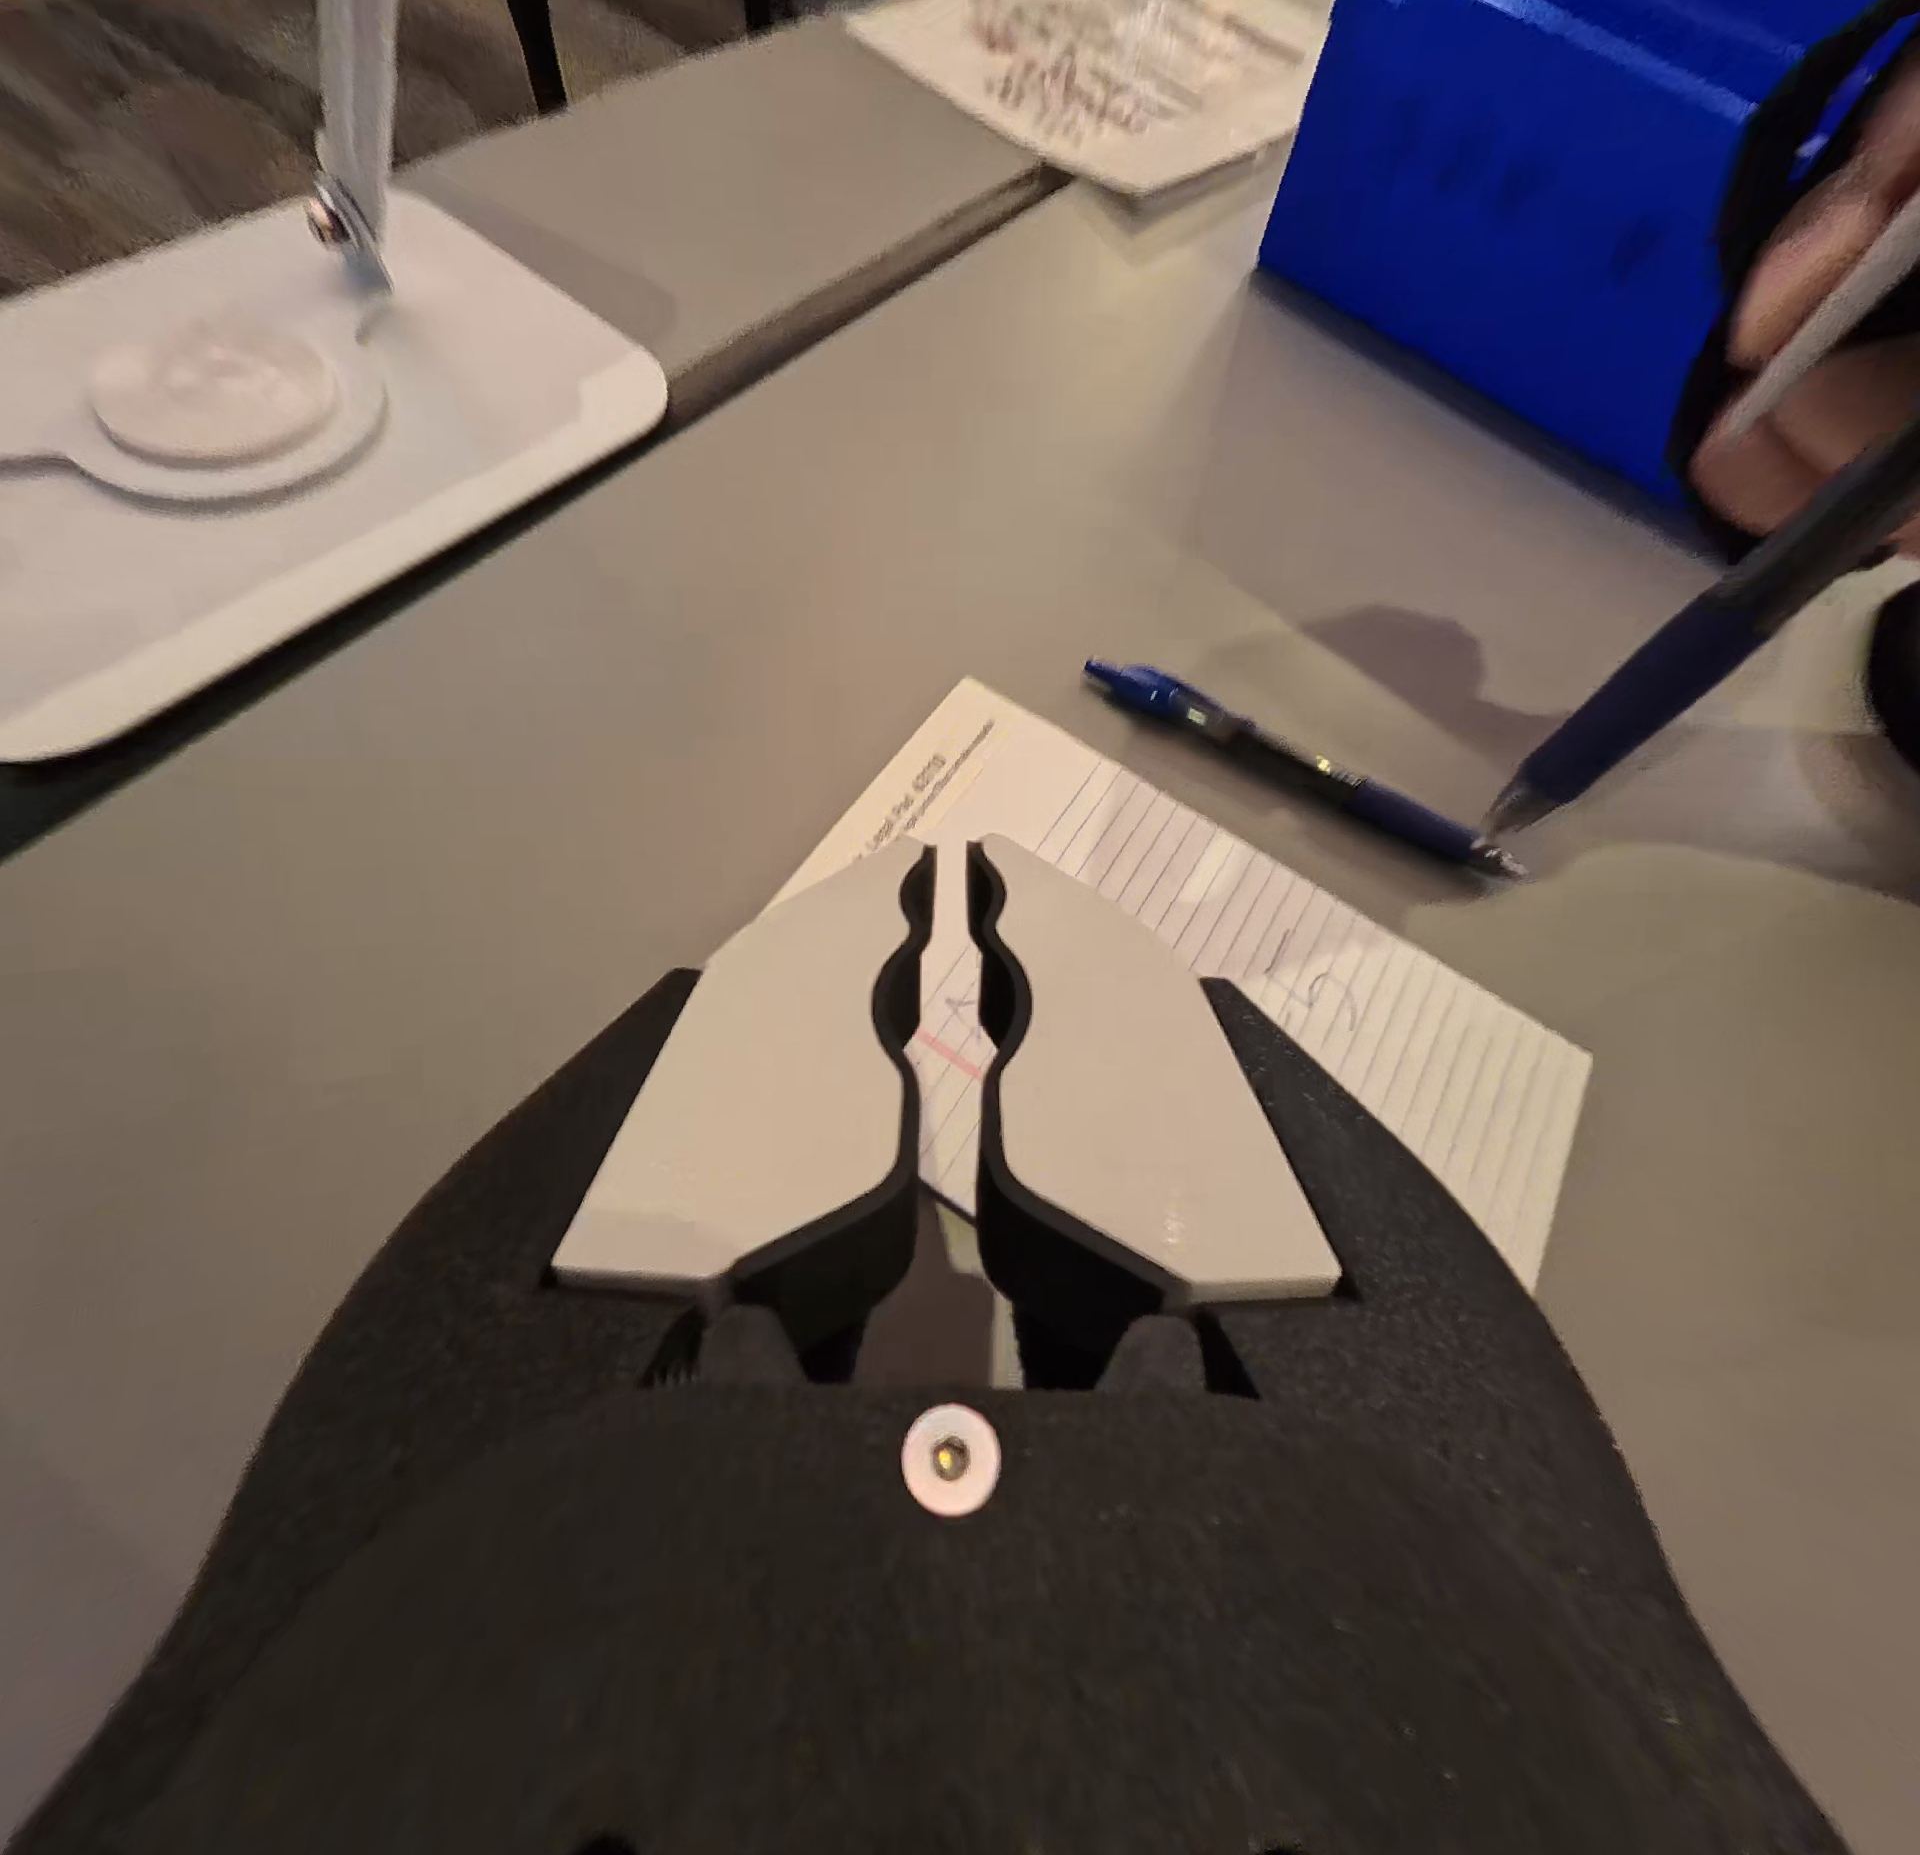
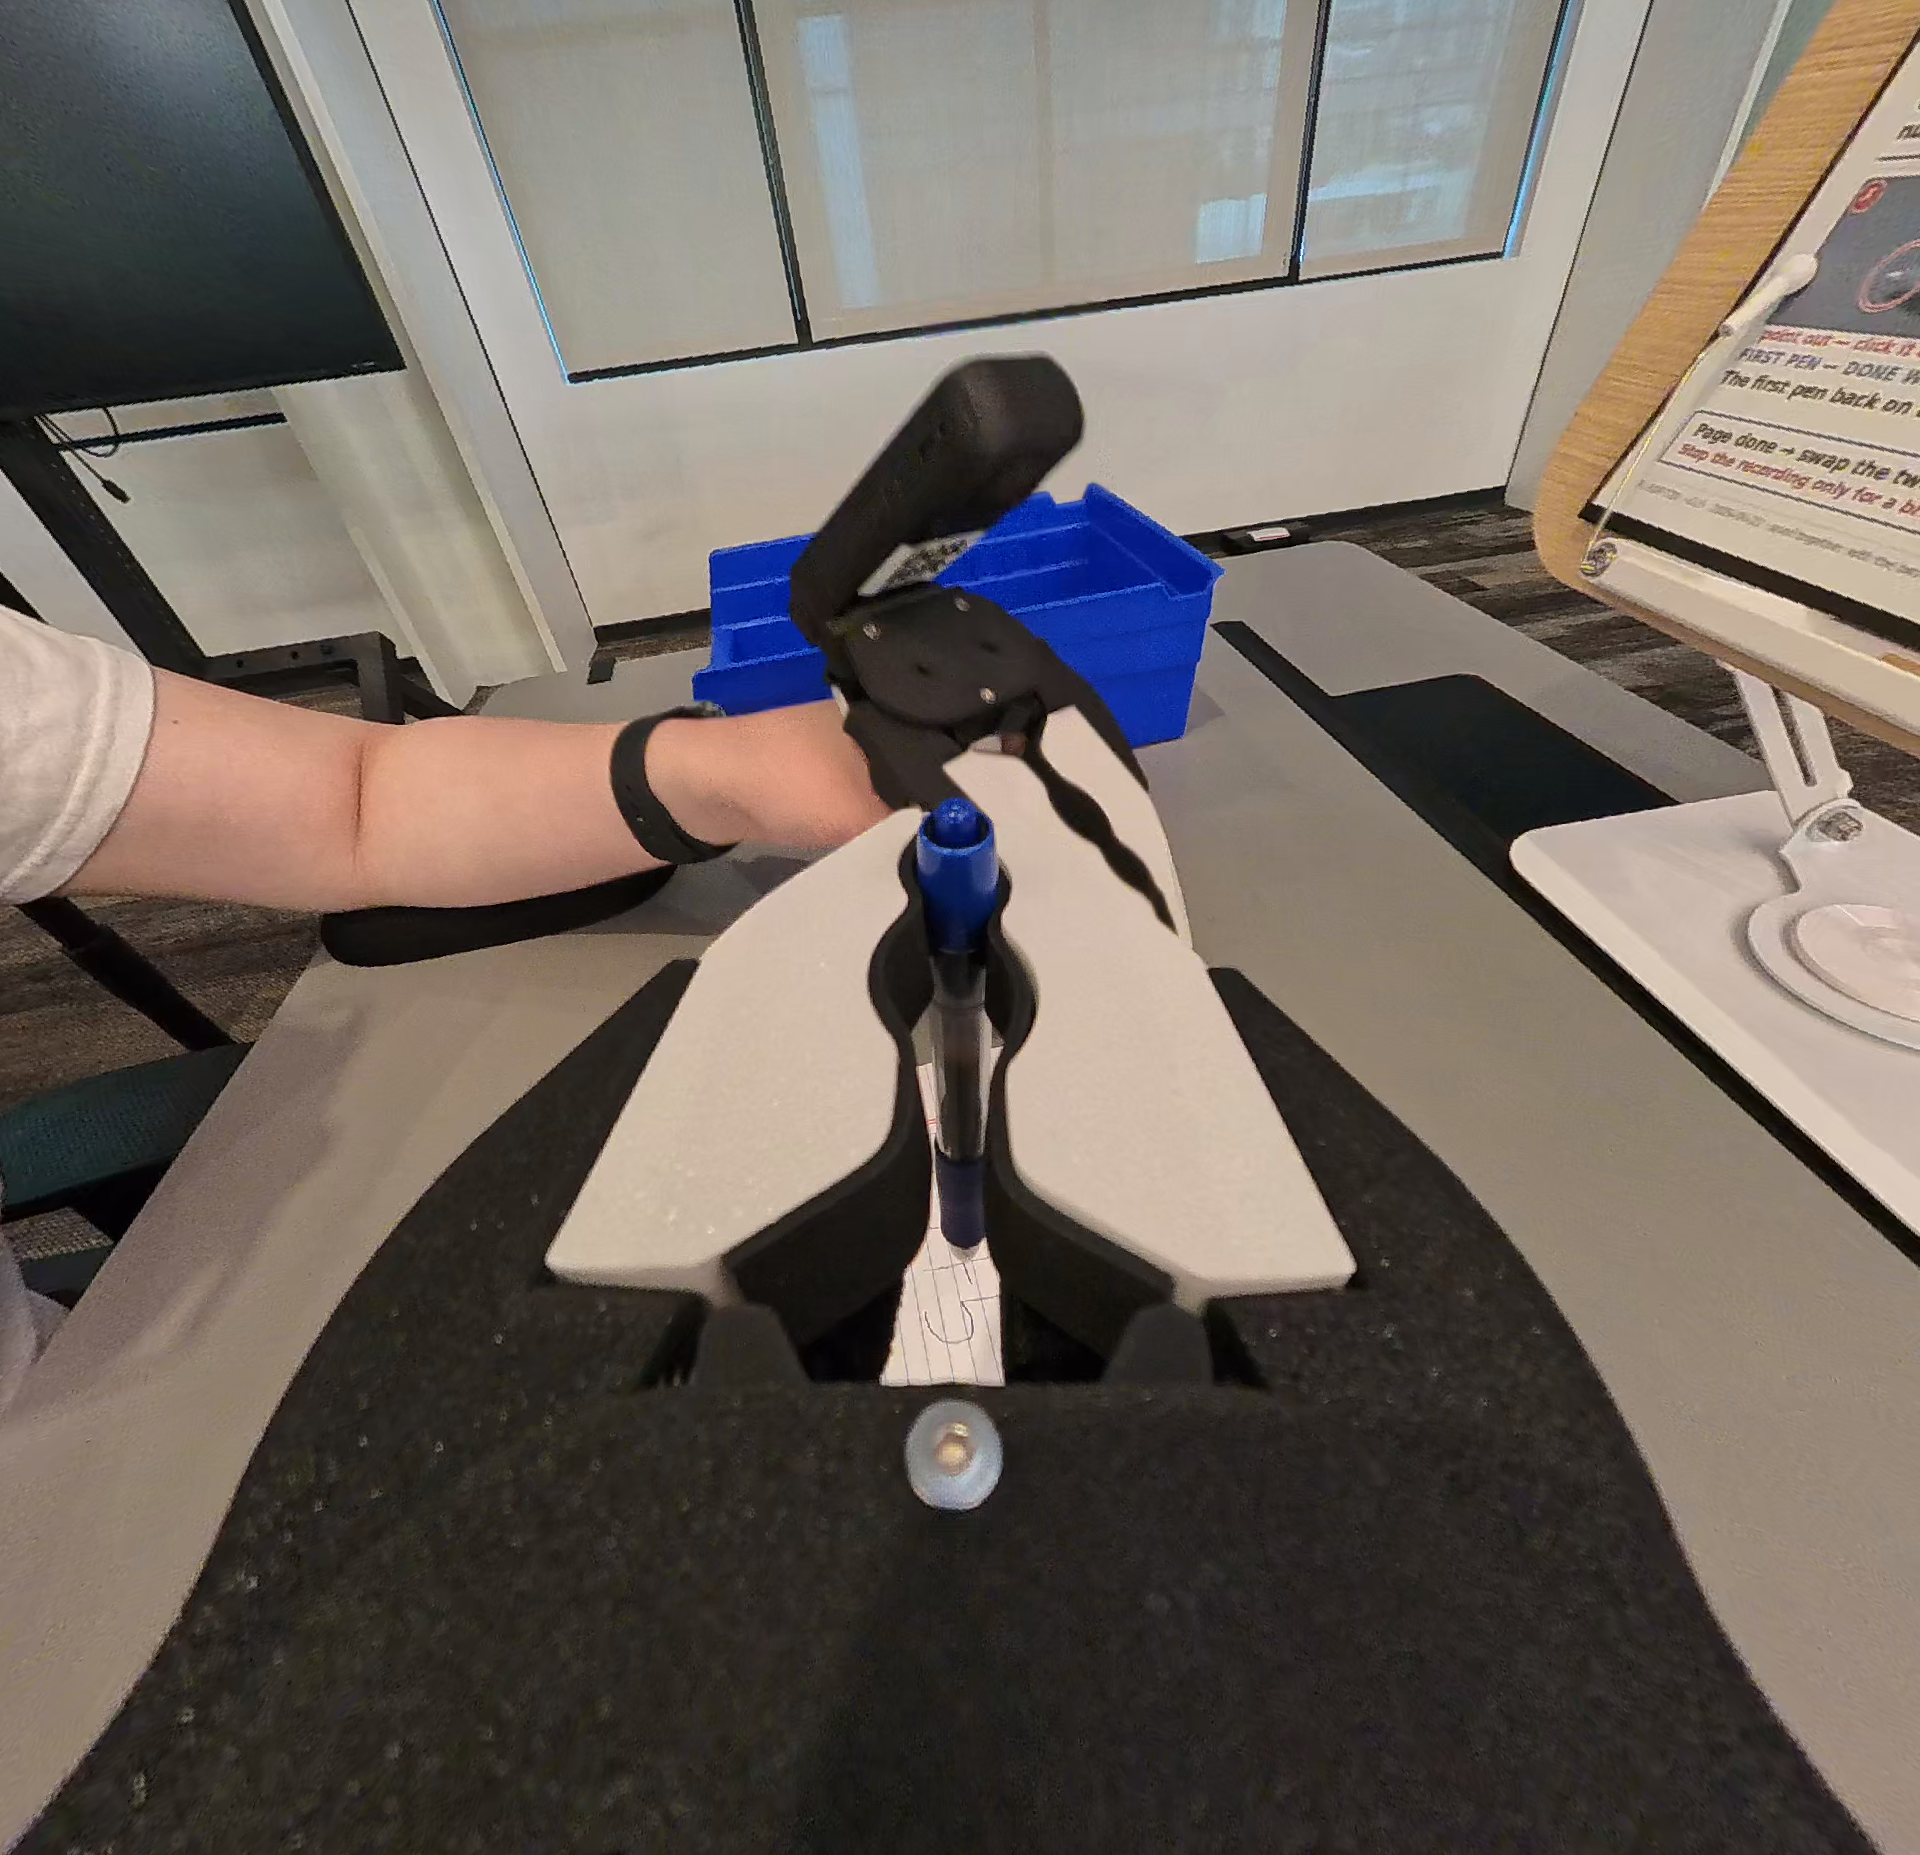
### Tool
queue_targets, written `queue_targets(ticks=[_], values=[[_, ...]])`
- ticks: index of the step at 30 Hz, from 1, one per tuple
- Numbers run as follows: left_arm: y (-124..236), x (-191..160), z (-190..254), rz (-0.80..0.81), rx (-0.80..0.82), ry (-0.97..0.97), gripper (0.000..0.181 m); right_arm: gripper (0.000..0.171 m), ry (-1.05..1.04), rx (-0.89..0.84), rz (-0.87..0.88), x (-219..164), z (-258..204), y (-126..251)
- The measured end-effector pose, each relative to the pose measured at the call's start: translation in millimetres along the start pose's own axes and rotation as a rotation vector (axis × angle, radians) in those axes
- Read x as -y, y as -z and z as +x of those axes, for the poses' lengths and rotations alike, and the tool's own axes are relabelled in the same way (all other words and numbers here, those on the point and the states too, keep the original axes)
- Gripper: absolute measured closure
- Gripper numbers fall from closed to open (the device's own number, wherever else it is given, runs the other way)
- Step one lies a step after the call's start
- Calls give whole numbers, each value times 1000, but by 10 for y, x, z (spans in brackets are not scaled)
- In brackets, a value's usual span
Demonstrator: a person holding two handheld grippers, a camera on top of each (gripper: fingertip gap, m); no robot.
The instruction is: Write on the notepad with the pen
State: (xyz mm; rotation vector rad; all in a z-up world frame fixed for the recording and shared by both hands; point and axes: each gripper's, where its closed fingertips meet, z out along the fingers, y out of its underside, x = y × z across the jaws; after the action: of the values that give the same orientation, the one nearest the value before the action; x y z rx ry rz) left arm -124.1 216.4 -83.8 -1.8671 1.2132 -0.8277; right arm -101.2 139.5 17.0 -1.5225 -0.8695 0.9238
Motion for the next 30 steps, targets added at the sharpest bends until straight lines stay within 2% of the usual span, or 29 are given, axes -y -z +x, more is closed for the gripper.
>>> queue_targets(ticks=[2, 9, 14, 18, 23, 30], values=[[96, 155, 71, 65, -23, 4, 181, 167, 8, -5, -4, -4, -7, -11], [506, 714, 443, 328, -179, 49, 181, 167, 33, -27, -39, -39, -51, -96], [874, 1061, 785, 503, -233, -20, 181, 167, 47, -30, -88, -93, -174, -243], [1023, 1162, 1017, 538, -204, -130, 181, 167, 95, -47, -148, -170, -288, -381], [1012, 1117, 1236, 475, -217, -209, 181, 167, 117, -41, -175, -194, -400, -467], [912, 1026, 1222, 402, -171, -271, 181, 167, 100, -52, -175, -186, -369, -450]])
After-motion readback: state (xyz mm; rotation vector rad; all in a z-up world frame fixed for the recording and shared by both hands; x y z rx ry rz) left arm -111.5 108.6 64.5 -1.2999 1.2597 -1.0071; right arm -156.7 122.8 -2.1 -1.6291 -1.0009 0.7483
